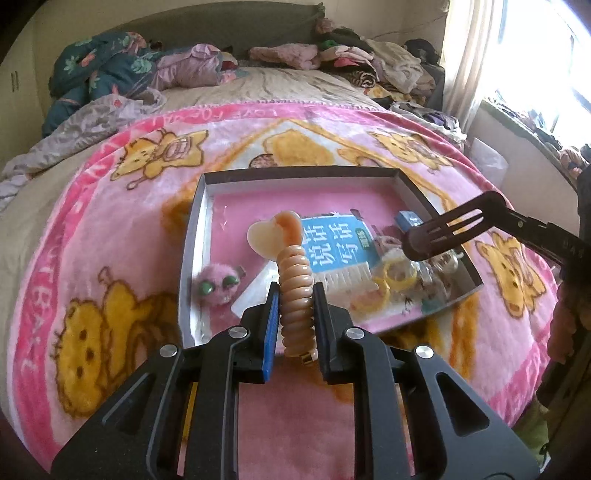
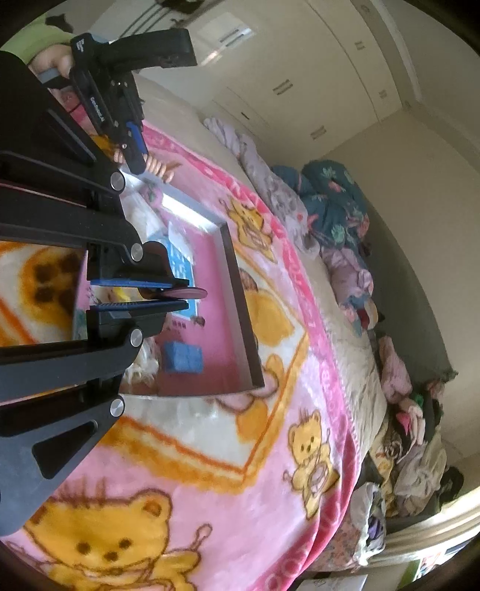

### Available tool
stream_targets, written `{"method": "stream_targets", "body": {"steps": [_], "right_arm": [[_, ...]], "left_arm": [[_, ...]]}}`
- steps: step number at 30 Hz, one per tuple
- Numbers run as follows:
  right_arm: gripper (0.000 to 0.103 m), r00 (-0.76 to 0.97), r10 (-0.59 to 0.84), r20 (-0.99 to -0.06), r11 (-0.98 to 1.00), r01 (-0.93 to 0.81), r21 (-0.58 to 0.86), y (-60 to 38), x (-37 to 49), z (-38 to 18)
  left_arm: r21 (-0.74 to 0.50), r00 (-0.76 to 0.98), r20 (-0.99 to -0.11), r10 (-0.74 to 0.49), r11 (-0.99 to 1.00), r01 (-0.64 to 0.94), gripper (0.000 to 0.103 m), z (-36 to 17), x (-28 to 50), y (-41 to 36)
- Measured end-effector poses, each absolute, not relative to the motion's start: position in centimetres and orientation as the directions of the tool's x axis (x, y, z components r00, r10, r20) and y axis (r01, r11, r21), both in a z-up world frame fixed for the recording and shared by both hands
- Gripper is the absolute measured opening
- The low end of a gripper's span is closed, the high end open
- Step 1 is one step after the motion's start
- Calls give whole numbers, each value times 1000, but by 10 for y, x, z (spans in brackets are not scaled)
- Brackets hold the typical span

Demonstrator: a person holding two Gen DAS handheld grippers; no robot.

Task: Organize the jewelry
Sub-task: 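Carry the coiled tie and brown claw clip into the tray and open both tools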

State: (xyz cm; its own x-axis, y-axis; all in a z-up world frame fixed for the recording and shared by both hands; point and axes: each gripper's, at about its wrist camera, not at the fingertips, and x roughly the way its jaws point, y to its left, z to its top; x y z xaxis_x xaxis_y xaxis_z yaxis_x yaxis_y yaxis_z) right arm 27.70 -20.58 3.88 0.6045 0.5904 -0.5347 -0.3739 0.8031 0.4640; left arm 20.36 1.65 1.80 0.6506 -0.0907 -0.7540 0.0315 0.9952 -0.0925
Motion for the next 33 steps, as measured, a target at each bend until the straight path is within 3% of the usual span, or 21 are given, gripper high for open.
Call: {"method": "stream_targets", "body": {"steps": [33], "right_arm": [[6,530,602,-598,794,-315,520,-174,312,-8]], "left_arm": [[-155,583,-805,-115,988,-18,11,-28,272,45]]}}
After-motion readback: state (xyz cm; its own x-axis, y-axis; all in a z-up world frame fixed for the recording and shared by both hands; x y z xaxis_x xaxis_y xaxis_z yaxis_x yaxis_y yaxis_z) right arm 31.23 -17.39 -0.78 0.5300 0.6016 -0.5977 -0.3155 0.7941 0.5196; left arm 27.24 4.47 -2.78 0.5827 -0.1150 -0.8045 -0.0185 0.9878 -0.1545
